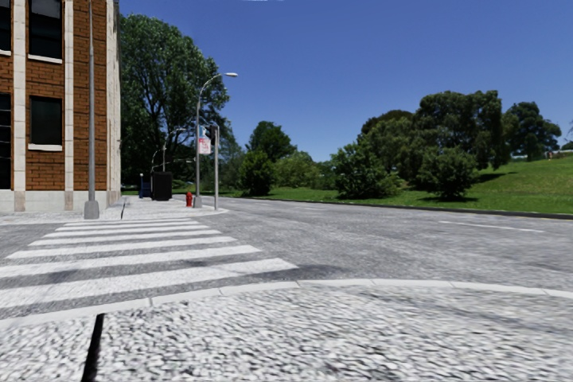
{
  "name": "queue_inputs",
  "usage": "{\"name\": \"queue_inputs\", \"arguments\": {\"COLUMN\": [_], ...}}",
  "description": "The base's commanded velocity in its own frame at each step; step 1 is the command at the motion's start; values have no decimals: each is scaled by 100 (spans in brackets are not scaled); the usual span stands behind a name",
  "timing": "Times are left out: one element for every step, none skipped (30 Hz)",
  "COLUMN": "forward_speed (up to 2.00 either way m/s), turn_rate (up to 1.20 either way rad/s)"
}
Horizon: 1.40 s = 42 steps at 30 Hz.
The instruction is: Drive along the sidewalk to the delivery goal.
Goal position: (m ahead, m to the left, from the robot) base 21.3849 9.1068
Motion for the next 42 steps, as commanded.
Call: {"name": "queue_inputs", "arguments": {"forward_speed": [200, 200, 200, 200, 200, 200, 200, 200, 200, 200, 200, 200, 200, 200, 200, 200, 200, 200, 200, 200, 200, 200, 200, 200, 166, 155, 155, 144, 135, 132, 132, 131, 131, 130, 129, 129, 127, 122, 116, 113, 113, 112], "turn_rate": [74, 74, 74, 74, 73, 71, 71, 70, 70, 70, 70, 70, 69, 69, 69, 69, 67, 66, 63, 63, 55, 53, 46, 46, 0, 0, 0, 0, 0, 0, 0, 0, 0, 0, 0, 0, 0, 0, 0, 0, 0, 0]}}
